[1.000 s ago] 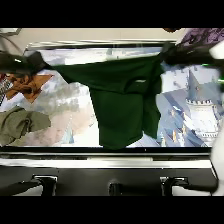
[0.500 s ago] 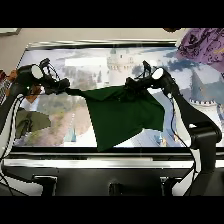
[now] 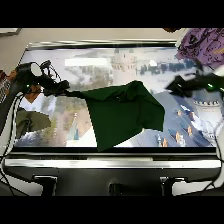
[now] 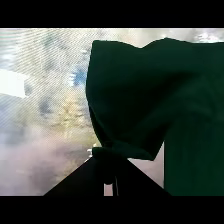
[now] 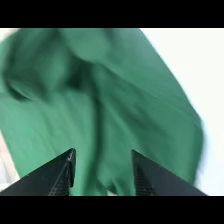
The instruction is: Fold the clothes and pants, and hang the long-sleeved shirts on hangers.
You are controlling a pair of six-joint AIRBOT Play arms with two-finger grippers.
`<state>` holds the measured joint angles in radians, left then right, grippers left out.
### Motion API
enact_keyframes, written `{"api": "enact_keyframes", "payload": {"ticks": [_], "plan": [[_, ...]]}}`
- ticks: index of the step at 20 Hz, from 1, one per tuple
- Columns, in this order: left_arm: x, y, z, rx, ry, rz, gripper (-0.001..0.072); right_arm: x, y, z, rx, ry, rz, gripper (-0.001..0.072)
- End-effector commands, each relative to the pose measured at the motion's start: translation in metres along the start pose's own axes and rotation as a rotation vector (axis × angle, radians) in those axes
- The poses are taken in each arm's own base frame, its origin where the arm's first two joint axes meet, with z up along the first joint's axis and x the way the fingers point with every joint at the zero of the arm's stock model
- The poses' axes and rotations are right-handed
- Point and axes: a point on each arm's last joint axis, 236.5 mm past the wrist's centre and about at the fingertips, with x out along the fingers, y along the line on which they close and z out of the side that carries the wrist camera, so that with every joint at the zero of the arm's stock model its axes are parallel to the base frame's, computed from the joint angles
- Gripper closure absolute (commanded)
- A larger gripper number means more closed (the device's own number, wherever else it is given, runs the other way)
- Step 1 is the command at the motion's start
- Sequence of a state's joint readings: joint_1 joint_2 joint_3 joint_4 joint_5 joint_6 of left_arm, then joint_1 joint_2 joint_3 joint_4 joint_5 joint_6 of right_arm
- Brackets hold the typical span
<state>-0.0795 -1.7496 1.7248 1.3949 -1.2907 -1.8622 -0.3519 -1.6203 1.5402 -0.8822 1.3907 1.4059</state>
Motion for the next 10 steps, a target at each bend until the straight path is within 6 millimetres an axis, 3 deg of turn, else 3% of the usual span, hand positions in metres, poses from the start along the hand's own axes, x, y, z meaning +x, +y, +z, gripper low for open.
{"api": "enact_keyframes", "payload": {"ticks": [1,6,10], "plan": [[-0.001,0.0,-0.006,0.001,0.026,0.001,0.0684,-0.012,-0.065,-0.061,0.148,0.048,-0.006,0.029],[-0.001,0.0,-0.006,0.001,0.026,0.001,0.0684,0.051,-0.091,-0.126,0.208,0.149,-0.033,0.0288],[-0.001,0.0,-0.006,0.001,0.026,0.001,0.0684,0.078,-0.099,-0.145,0.168,0.178,-0.126,0.0288]]}}
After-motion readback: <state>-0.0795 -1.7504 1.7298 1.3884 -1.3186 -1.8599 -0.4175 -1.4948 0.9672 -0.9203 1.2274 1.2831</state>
